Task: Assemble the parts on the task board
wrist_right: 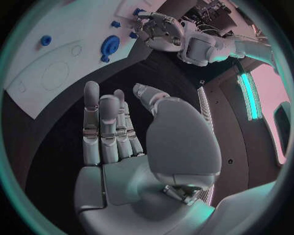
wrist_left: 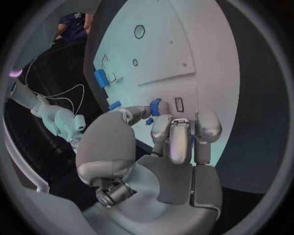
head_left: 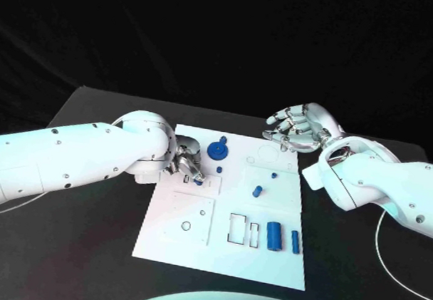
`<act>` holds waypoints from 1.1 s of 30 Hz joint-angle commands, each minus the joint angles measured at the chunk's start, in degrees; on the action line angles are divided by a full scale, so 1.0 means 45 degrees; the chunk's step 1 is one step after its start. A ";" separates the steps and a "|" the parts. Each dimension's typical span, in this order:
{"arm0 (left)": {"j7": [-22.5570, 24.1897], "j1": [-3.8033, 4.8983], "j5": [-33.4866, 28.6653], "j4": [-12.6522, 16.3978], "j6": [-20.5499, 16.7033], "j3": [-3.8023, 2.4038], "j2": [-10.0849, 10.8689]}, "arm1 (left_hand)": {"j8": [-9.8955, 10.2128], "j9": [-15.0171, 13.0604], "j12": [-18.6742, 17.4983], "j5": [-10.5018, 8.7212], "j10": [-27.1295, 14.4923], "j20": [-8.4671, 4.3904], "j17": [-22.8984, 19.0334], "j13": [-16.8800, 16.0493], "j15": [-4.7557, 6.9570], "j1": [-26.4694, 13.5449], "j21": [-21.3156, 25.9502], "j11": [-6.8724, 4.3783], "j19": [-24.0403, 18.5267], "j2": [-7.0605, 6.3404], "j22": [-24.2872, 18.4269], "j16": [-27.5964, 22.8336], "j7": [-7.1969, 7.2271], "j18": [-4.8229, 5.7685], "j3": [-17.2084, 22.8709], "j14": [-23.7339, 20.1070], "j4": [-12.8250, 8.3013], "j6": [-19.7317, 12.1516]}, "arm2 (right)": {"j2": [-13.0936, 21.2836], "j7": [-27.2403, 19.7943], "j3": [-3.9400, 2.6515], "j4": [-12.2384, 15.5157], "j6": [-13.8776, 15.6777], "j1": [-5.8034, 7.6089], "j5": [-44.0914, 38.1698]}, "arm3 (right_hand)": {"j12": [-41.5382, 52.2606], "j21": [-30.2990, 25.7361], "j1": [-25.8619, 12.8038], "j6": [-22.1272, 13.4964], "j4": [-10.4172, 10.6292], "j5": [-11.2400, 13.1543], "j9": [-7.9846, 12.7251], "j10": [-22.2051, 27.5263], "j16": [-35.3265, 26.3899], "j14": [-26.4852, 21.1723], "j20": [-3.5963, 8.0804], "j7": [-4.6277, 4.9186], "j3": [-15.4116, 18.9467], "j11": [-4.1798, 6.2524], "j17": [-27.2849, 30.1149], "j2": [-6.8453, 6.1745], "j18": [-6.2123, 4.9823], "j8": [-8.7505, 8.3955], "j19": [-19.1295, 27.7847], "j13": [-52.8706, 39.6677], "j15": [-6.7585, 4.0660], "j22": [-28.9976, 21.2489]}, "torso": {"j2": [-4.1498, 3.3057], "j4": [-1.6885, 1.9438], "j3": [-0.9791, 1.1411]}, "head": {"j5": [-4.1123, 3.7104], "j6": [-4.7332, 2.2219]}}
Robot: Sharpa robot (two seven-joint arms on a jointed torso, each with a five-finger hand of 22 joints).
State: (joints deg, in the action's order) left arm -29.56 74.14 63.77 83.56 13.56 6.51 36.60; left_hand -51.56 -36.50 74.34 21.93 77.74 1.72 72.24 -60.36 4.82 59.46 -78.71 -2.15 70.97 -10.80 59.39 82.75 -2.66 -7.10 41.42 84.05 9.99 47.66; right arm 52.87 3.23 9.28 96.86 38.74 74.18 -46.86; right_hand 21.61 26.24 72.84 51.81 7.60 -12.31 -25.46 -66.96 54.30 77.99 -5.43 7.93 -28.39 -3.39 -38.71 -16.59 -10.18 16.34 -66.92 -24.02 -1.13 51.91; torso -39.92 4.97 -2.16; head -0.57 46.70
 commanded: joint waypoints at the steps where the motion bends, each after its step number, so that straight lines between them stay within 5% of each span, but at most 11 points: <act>1: 0.0061 -0.0086 -0.0198 0.0031 0.0463 0.0057 -0.0052 | 0.0076 -0.0022 0.0090 -0.0057 0.0109 -0.0025 0.0007 -0.0053 0.0071 -0.0142 0.0000 -0.0003 0.0110 0.0025 0.0020 0.0039 0.0173 0.0231 0.1918 0.0459 -0.2034 0.0299 | 0.0002 -0.0083 -0.0001 0.0017 -0.0087 -0.0007 -0.0072 | -0.0078 -0.0057 -0.0058 0.0027 0.0005 -0.0065 0.0018 -0.0079 -0.0079 0.0011 0.0009 0.0072 0.0073 -0.0031 0.0008 0.0035 -0.0052 -0.0041 -0.0078 0.0020 0.0083 -0.0011 | 0.0001 -0.0007 -0.0004 | 0.0009 0.0003; 33: 0.0076 -0.0085 -0.0251 0.0004 0.0373 0.0057 -0.0055 | 0.0283 -0.0069 0.0362 -0.0109 0.0381 -0.0094 0.0022 -0.0625 0.0165 -0.0448 -0.0022 -0.0123 0.0290 0.0099 0.0213 0.0042 0.0326 0.0277 0.1091 0.0467 -0.1451 0.0714 | 0.0009 -0.0100 -0.0001 0.0017 -0.0087 -0.0007 -0.0072 | -0.0103 -0.0078 -0.0034 0.0027 -0.0008 -0.0069 0.0027 -0.0089 -0.0121 0.0002 0.0010 0.0075 0.0093 -0.0032 0.0031 0.0044 -0.0053 -0.0048 -0.0087 0.0063 0.0082 -0.0027 | -0.0008 0.0002 0.0001 | -0.0014 0.0058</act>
State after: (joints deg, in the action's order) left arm -29.49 74.14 63.40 83.39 13.54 6.50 36.57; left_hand -50.50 -36.79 75.84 21.58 79.06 1.31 72.27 -63.17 5.22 57.73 -78.70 -2.65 71.80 -10.72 60.30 82.75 -2.62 -6.20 43.21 84.04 6.95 49.08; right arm 52.92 3.23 9.28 96.87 38.74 74.19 -46.86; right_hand 21.36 26.24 72.84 51.81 7.60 -12.31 -25.39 -66.96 53.95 77.99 -5.43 7.93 -28.39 -3.40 -38.62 -16.59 -10.19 16.34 -66.92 -23.78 -1.13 51.85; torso -39.94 4.97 -2.15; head -0.63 46.94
